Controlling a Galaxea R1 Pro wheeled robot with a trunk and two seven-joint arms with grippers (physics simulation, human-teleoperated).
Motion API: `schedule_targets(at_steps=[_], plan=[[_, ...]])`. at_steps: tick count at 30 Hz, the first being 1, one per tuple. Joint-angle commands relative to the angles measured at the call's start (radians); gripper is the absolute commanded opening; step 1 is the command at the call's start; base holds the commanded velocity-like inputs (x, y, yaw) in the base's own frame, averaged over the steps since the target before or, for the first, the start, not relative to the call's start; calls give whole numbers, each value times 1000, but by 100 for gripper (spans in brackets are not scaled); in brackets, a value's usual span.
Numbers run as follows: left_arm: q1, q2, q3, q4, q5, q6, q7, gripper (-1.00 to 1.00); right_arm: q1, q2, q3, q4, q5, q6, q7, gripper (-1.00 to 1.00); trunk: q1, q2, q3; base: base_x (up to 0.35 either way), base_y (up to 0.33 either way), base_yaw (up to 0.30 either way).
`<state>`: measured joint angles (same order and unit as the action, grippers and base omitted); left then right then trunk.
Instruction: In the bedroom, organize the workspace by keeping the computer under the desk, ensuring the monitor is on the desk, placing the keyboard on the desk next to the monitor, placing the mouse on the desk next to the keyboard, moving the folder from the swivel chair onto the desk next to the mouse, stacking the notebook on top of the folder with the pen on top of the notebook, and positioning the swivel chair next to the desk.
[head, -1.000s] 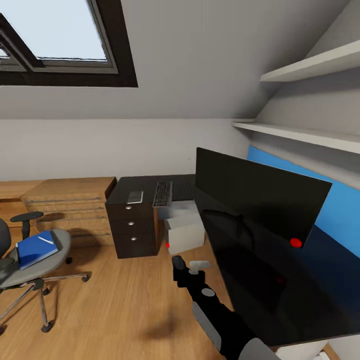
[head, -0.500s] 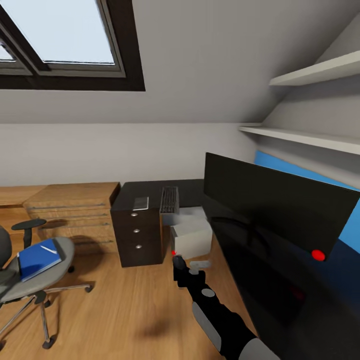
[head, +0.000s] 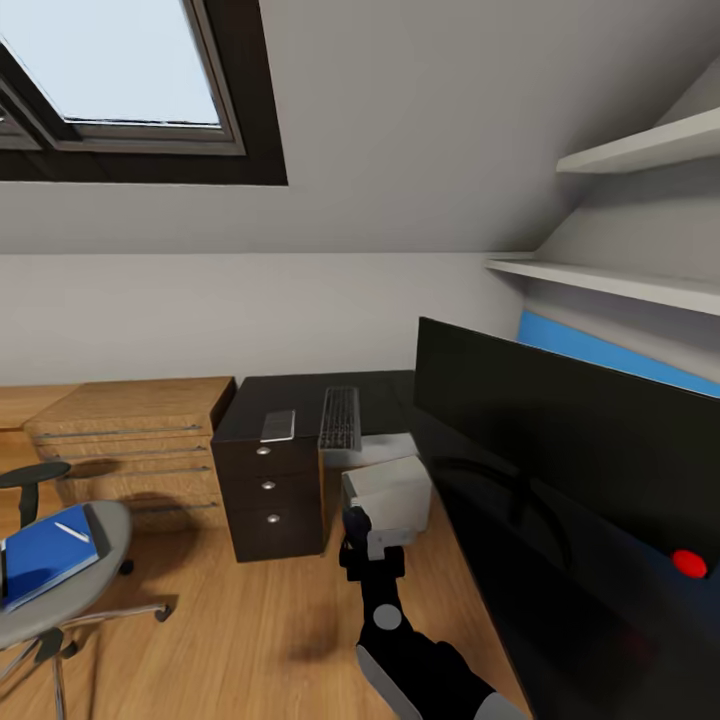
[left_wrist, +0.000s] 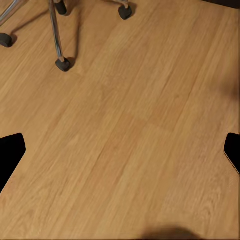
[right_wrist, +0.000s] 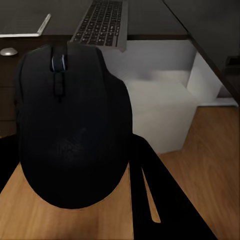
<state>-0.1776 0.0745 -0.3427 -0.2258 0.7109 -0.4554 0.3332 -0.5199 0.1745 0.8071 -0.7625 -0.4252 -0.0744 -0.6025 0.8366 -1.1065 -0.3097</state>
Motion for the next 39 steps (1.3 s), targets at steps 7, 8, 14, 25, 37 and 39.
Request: schedule_targets(at_steps=[7,8,14,25,37,39], plan=[[0,-1,-9,-1,4,0,7,100,-2,0,22,3,-15,-12,-7,-100,1,-1,-1,332,112,0],[0,-1,-9,-1,4,0,7,100,-2,0,23,3,-16,-12,-7,-100,1,-1,-1,332,86,0],[0,-1,-9,-1,4,1,7,100,0,0,28,3,-19,-13,-9,-100,1,-1,-1,320,16,159],[0,-15,-16,-23,1,-38,8,100,1,0,28,3,-18,-12,-10,-100,1,-1,-1,95,1,273],[1,44,-57,-833,3,558,237,100,1,0,25,1,-11,-12,-13,-100,1,-1,-2,1,0,279],[0,56,-56,-784,82,586,271,100,1,0,23,0,-10,-12,-13,-100,1,-1,-2,4,0,212]])
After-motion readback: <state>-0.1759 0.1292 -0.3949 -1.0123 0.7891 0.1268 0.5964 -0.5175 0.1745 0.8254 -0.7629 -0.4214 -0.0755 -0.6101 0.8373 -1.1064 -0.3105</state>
